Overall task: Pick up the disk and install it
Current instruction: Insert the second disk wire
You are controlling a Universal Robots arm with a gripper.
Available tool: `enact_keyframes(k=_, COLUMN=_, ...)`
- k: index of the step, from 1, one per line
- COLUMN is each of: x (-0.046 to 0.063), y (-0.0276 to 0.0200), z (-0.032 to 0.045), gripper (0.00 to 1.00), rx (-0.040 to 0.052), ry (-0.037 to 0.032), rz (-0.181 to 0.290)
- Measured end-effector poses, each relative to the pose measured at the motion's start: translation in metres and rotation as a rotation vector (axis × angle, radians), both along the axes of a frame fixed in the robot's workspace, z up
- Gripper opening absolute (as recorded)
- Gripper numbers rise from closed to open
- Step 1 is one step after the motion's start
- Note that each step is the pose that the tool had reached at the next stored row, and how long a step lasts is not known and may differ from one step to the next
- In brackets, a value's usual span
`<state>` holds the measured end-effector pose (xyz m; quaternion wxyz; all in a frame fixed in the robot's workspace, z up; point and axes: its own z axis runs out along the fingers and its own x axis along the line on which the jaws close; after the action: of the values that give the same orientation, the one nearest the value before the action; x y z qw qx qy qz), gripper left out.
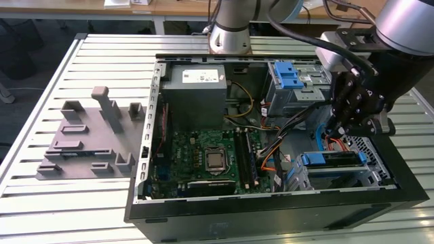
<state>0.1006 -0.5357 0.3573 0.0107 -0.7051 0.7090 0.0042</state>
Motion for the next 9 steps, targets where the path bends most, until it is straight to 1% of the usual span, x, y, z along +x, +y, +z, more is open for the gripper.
enact_keyframes(k=2, x=0.0000, y=0.0002, z=-0.0022, gripper=0.25, rx=-0.0028, ry=0.0000, rz=0.000)
enact_keyframes(k=4, x=0.0000, y=0.0002, z=-0.0027, gripper=0.24, rx=-0.0036, ry=0.0000, rz=0.000)
enact_keyframes(k=5, x=0.0000, y=0.0002, z=-0.0029, gripper=0.17, rx=-0.0035, ry=0.0000, rz=0.000)
enact_keyframes(k=6, x=0.0000, y=0.0002, z=-0.0032, gripper=0.16, rx=-0.0034, ry=0.0000, rz=0.000)
enact_keyframes(k=8, x=0.0000, y=-0.0002, z=-0.0039, gripper=0.16, rx=-0.0027, ry=-0.0001, rz=0.000)
enact_keyframes(k=9, x=-0.0001, y=-0.0016, z=-0.0042, gripper=0.16, rx=-0.0025, ry=-0.0001, rz=0.000)
